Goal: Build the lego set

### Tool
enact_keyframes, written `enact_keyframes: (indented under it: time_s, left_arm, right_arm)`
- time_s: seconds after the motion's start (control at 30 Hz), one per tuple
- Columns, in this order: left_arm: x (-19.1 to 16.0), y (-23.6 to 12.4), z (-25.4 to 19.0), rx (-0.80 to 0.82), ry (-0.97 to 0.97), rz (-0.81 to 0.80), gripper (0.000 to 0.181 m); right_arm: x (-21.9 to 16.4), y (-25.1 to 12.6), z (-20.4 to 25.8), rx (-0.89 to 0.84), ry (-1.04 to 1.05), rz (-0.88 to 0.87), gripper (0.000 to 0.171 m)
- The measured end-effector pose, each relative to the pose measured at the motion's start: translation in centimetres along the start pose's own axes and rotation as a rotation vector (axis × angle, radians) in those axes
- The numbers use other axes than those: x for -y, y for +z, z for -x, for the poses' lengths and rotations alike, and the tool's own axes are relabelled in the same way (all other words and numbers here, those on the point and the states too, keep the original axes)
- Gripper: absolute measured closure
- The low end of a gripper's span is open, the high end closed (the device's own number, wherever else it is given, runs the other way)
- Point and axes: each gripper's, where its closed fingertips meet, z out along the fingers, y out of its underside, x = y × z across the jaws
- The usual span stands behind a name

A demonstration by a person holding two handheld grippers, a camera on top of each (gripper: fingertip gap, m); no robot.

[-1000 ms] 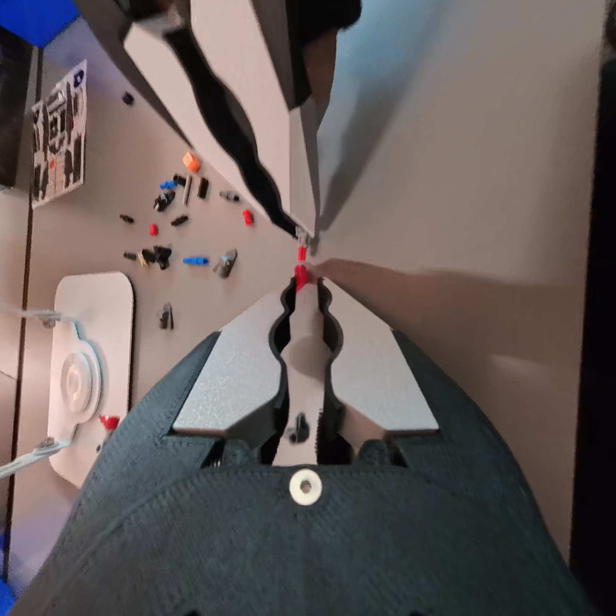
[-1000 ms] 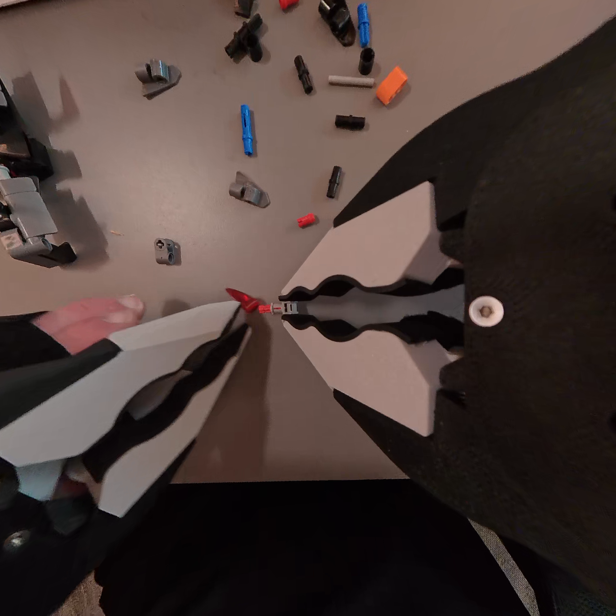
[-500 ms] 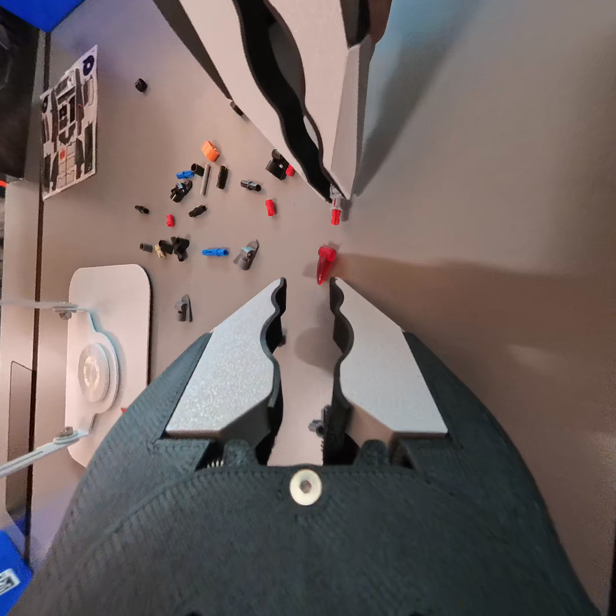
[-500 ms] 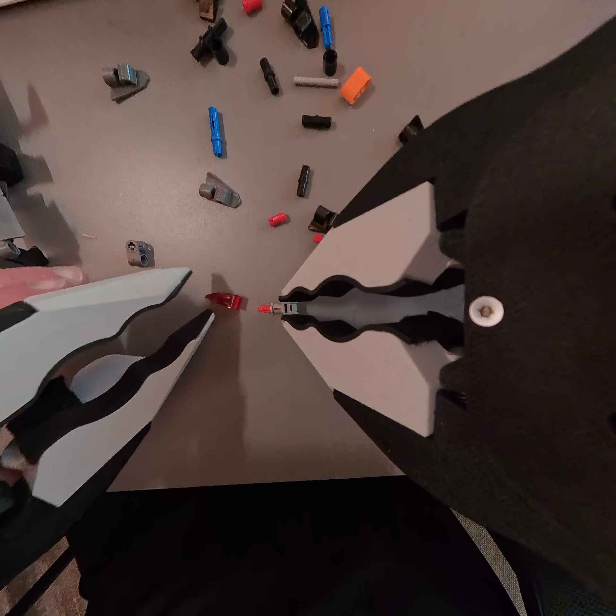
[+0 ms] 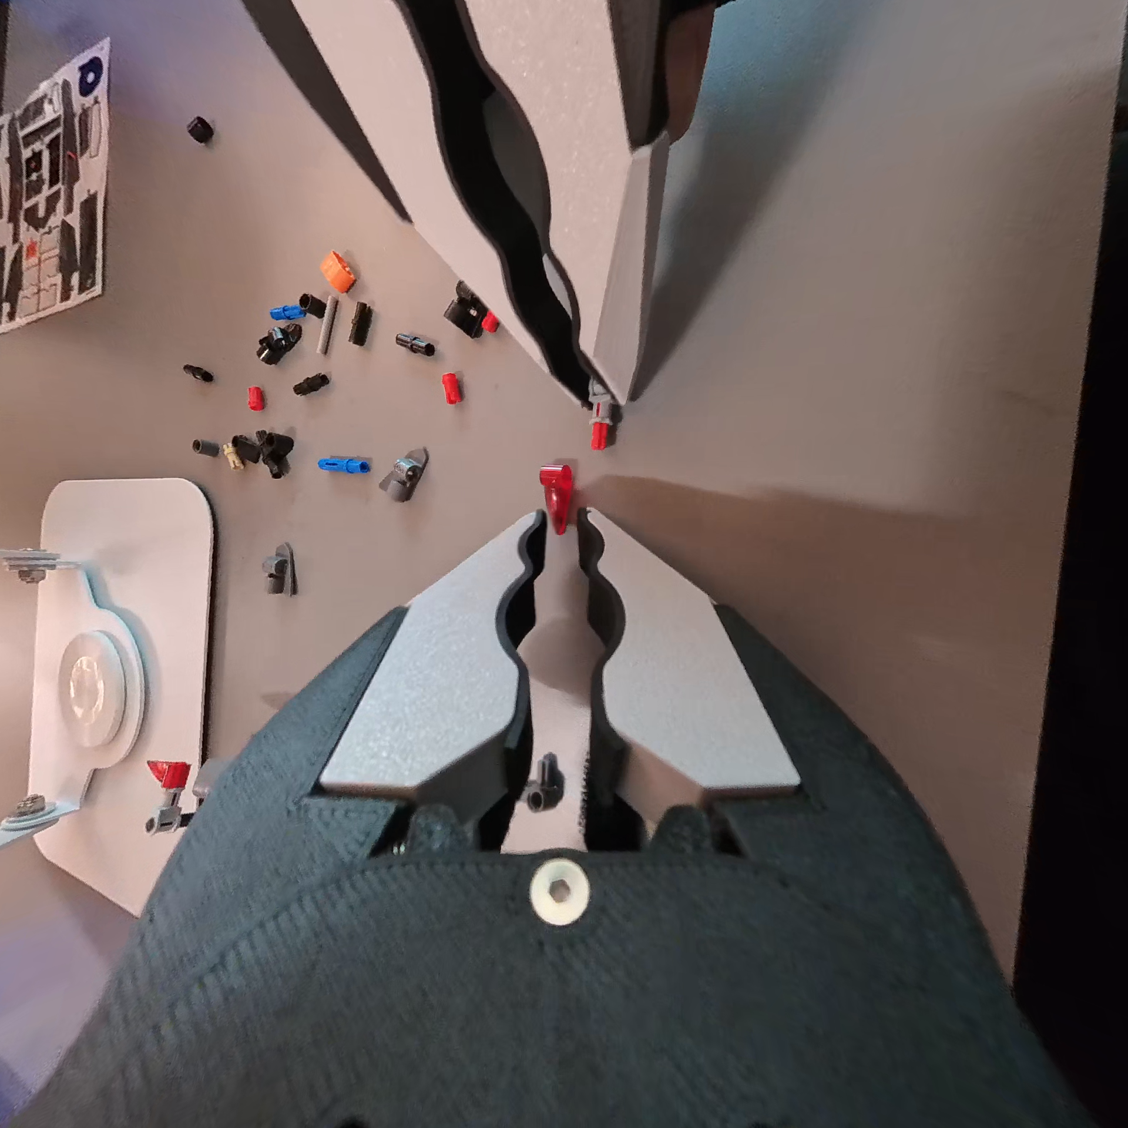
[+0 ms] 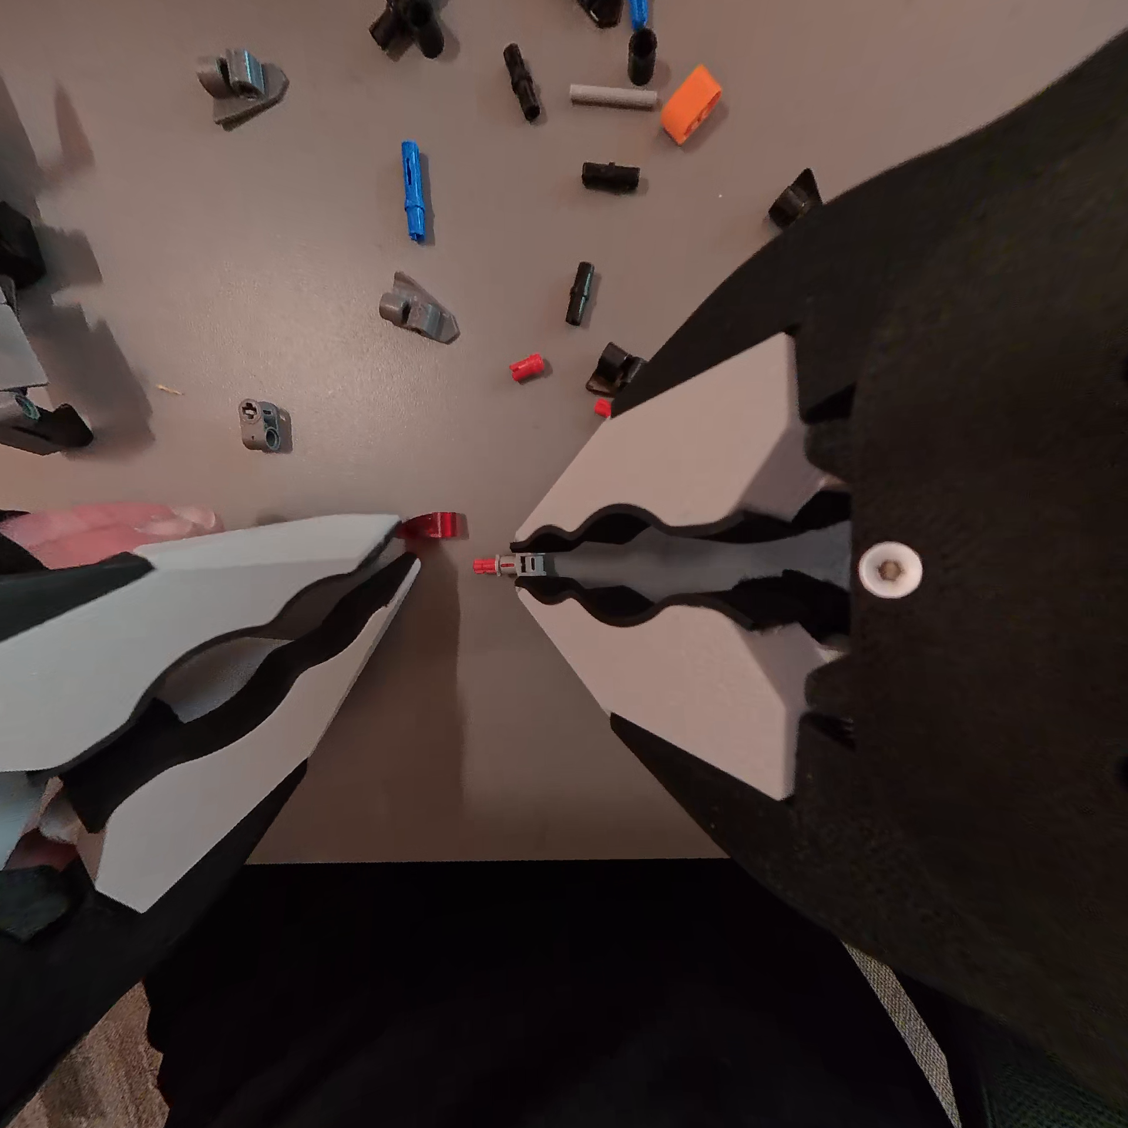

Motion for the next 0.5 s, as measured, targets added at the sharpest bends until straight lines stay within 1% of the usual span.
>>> enact_keyframes:
  time_s: [0.2, 0.5]
  left_arm:
    - [-0.1, 0.1, 0.2, 0.009, -0.011, -0.001, 0.174]
    - [-0.1, 0.2, 0.3, 0.024, 0.002, -0.003, 0.179]
  right_arm:
    - [0.0, -0.2, -0.3, -0.013, 0.004, -0.01, 0.166]
    - [0.9, -0.3, -1.6, -0.096, -0.017, -0.024, 0.166]
